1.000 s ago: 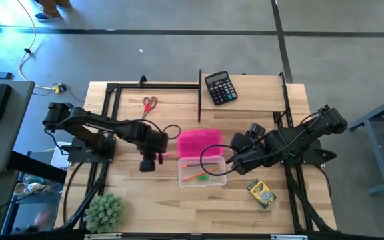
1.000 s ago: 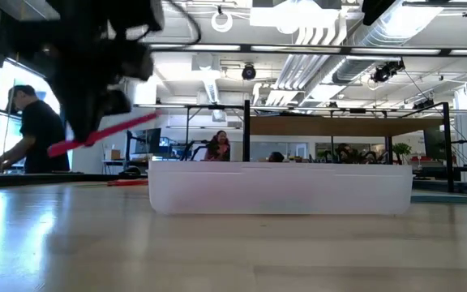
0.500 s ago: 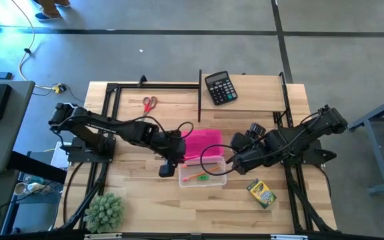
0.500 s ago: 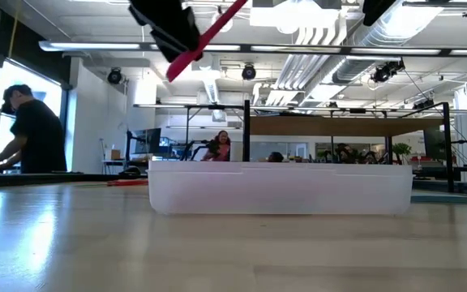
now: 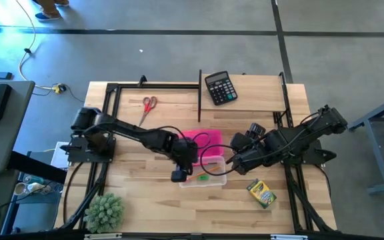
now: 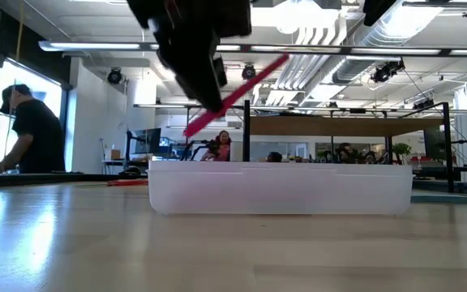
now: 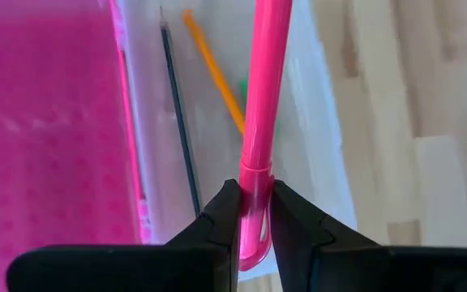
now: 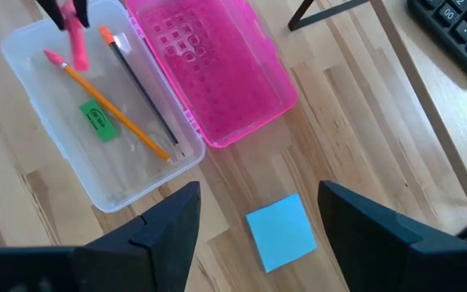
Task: Pack school essentials
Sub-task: Put the pink pen into the transparent box, then put the blue sticky note into the transparent box
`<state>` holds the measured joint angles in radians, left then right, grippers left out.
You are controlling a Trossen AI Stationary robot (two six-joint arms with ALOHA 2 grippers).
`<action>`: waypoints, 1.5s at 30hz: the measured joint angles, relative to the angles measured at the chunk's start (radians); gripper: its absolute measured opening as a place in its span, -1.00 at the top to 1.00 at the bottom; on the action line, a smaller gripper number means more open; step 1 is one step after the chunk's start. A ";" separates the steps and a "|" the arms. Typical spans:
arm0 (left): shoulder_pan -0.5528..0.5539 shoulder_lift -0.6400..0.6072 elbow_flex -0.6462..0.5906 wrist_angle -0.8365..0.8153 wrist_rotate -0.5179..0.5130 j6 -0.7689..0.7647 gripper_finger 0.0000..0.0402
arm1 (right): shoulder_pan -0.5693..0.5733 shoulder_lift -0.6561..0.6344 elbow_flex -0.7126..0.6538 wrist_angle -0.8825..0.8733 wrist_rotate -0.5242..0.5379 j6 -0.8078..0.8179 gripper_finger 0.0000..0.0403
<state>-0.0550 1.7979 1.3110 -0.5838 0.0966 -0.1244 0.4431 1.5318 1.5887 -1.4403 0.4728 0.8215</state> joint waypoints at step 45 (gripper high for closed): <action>-0.023 -0.038 -0.004 -0.042 0.022 0.050 0.30 | 0.126 -0.002 -0.021 -0.097 0.084 0.159 -0.19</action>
<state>-0.0776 1.7602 1.3071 -0.6258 0.1181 -0.0746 0.5689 1.5297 1.5680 -1.5378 0.5573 0.9804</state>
